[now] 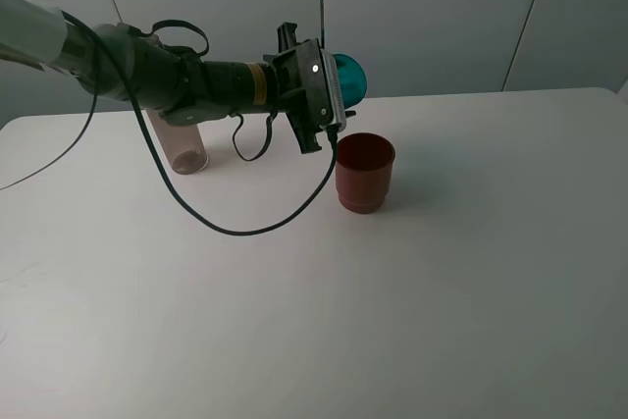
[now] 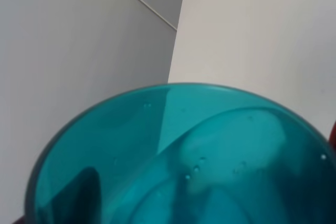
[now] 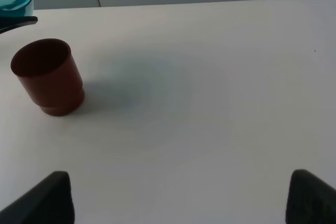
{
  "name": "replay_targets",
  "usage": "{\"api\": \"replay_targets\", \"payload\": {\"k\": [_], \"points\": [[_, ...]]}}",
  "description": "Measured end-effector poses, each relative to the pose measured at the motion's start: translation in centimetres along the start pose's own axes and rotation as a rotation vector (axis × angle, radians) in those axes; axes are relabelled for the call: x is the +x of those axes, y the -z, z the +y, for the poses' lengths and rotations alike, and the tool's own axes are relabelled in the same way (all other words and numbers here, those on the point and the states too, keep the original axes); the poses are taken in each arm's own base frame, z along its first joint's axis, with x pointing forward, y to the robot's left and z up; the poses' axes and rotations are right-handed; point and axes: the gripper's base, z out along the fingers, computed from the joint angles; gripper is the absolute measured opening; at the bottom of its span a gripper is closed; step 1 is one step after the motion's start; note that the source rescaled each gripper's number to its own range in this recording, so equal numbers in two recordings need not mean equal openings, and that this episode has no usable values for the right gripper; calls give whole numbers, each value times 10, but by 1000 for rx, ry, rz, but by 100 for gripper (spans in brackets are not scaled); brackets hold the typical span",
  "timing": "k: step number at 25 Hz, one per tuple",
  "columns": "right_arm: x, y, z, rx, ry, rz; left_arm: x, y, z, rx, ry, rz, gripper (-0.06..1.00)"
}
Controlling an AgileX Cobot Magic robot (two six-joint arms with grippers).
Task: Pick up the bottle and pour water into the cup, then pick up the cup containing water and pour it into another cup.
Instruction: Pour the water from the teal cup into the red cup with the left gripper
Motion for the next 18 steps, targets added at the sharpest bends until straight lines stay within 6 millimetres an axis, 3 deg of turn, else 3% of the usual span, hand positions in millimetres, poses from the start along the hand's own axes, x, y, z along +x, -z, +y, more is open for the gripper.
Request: {"api": "replay_targets", "payload": {"k": [18], "points": [[0, 0, 0, 0, 0, 0, -4, -2, -4, 10, -198, 8, 9]]}}
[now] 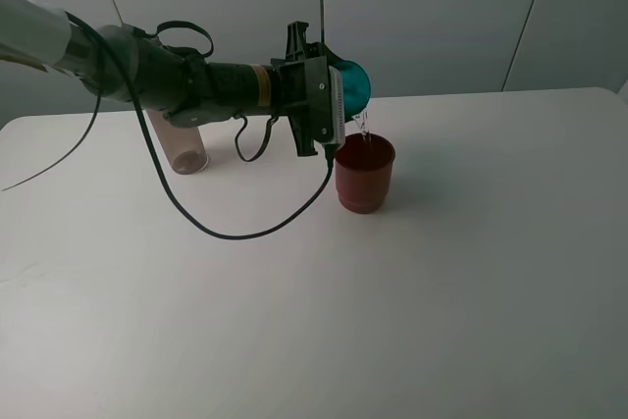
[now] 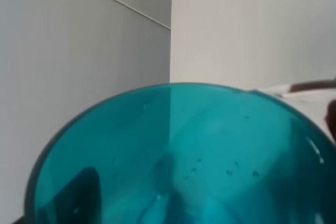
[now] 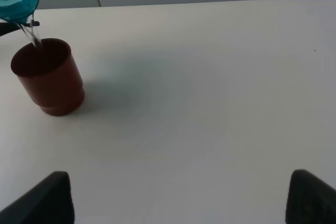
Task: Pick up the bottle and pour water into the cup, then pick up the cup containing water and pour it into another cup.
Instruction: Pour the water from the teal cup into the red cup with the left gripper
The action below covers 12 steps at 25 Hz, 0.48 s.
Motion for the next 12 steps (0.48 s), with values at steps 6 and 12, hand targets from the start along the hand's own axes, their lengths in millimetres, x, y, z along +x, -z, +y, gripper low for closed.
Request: {"api": "replay_targets", "payload": {"k": [6, 12], "points": [[0, 0, 0, 0, 0, 0, 1, 0, -1, 9, -59, 18, 9], [0, 0, 0, 0, 6, 0, 1, 0, -1, 9, -75, 20, 9]]}}
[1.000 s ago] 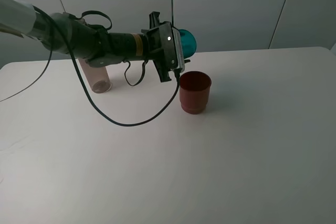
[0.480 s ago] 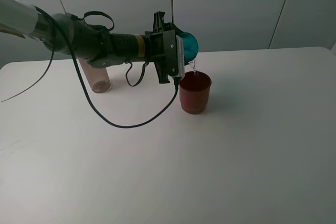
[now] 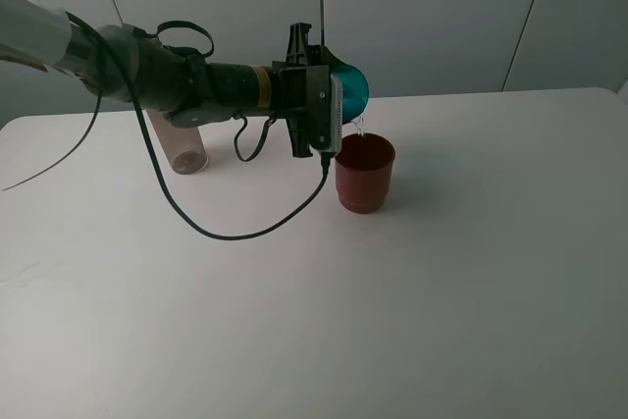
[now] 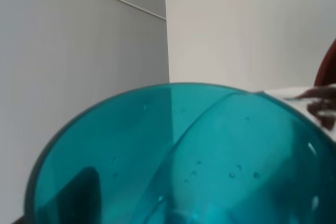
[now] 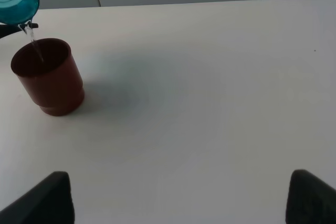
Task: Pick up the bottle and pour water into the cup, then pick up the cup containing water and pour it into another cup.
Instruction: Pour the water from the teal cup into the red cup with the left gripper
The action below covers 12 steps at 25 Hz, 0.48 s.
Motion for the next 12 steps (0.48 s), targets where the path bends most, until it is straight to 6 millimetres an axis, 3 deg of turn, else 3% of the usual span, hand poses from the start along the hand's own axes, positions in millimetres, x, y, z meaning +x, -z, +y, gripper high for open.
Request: {"api": "replay_targets", "payload": {"k": [12], "points": [[0, 0, 0, 0, -6, 0, -5, -1, -1, 5, -96, -7, 9]]}}
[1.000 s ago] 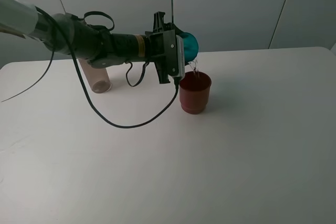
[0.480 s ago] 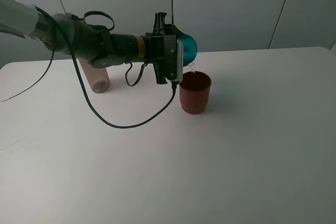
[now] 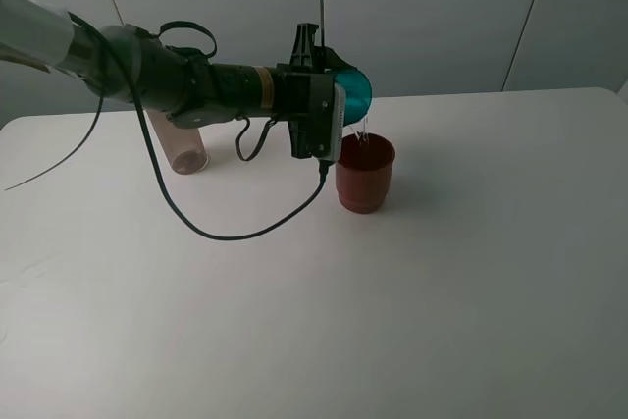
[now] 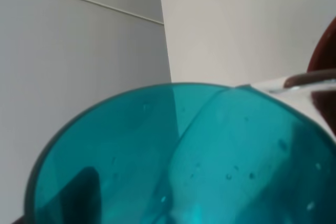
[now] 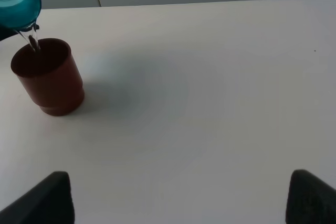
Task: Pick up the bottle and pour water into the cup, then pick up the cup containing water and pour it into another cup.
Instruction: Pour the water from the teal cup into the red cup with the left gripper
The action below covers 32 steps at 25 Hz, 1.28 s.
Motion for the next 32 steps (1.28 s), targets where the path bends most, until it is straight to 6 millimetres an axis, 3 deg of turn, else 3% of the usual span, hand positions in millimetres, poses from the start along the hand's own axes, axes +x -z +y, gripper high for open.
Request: {"api": "replay_targets", "payload": {"k": [9, 32], "points": [[0, 0, 0, 0, 0, 0, -5, 4, 9, -19, -85, 5, 9], [0, 0, 0, 0, 0, 0, -2, 5, 9, 1, -264, 37, 9]]}}
